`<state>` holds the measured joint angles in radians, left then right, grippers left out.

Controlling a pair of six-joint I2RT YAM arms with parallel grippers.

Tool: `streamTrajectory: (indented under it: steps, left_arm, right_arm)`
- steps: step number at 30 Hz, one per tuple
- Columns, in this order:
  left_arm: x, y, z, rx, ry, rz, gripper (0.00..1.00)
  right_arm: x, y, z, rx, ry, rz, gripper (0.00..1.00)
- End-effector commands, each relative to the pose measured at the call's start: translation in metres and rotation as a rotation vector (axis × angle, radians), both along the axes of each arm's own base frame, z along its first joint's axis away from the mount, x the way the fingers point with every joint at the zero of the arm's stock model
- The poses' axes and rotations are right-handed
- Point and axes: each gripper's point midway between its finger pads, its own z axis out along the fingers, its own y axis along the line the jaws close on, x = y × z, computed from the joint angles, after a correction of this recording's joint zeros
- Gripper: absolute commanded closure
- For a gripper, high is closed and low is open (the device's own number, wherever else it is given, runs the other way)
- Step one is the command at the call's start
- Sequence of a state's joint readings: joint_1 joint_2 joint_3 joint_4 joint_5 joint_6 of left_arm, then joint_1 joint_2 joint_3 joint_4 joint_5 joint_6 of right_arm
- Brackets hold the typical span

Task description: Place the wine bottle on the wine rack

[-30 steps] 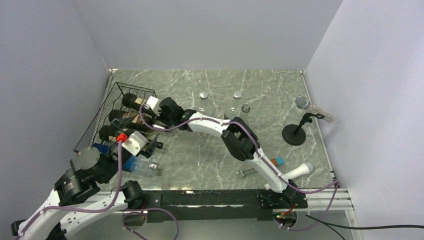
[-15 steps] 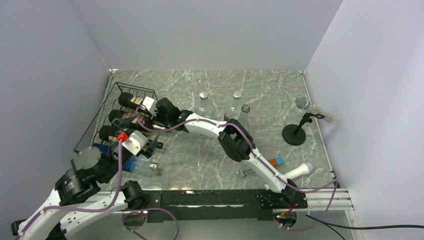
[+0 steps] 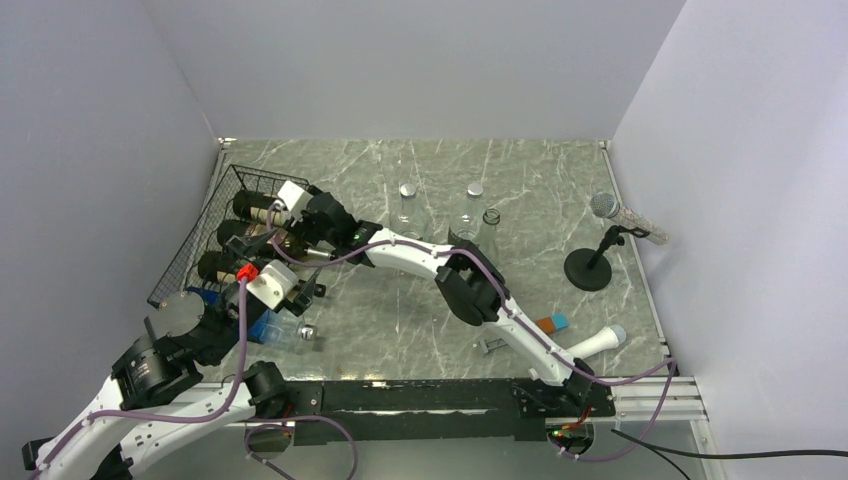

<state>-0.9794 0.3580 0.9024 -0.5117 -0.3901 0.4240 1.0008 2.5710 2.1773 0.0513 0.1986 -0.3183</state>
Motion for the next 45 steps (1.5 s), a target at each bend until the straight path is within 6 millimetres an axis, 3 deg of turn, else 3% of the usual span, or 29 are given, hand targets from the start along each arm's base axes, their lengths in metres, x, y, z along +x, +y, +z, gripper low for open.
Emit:
streamTrajectory:
  steps: [1,8,16,20,25,31,35,37,40,45]
  left_arm:
    - [0.001,-0.005,0.009,-0.049,-0.010,-0.008,0.01]
    - [-0.005,-0.006,0.023,-0.099,-0.019,-0.039,0.01]
    - [-0.028,-0.016,0.072,-0.215,-0.092,-0.194,0.01]
    - [-0.044,-0.021,0.093,-0.263,-0.135,-0.283,0.01]
    - [-0.060,-0.031,0.105,-0.283,-0.141,-0.391,0.01]
    - [-0.064,-0.041,0.093,-0.250,-0.121,-0.440,0.01]
    - [-0.065,-0.044,0.088,-0.253,-0.118,-0.455,0.01]
    - [-0.060,-0.045,0.083,-0.274,-0.094,-0.430,0.01]
    - [-0.046,-0.048,0.077,-0.372,-0.003,-0.364,0.01]
    - [-0.039,-0.091,0.052,-0.490,0.278,-0.408,0.01]
  right_arm:
    - [0.004,-0.004,0.080,0.138,-0.085,-0.054,0.30]
    - [-0.009,-0.028,0.121,0.193,-0.094,-0.085,0.25]
    - [-0.014,-0.050,0.168,0.163,-0.089,-0.116,0.21]
    - [-0.008,-0.069,0.185,0.130,-0.089,-0.173,0.21]
    - [0.001,-0.102,0.224,0.176,-0.081,-0.267,0.20]
    - [-0.005,-0.151,0.289,0.326,-0.040,-0.310,0.20]
    - [-0.010,-0.189,0.310,0.375,-0.001,-0.336,0.20]
    - [-0.017,-0.207,0.312,0.377,0.031,-0.345,0.19]
    - [-0.035,-0.228,0.299,0.337,0.096,-0.307,0.17]
    - [-0.063,-0.276,0.296,0.322,0.110,-0.316,0.15]
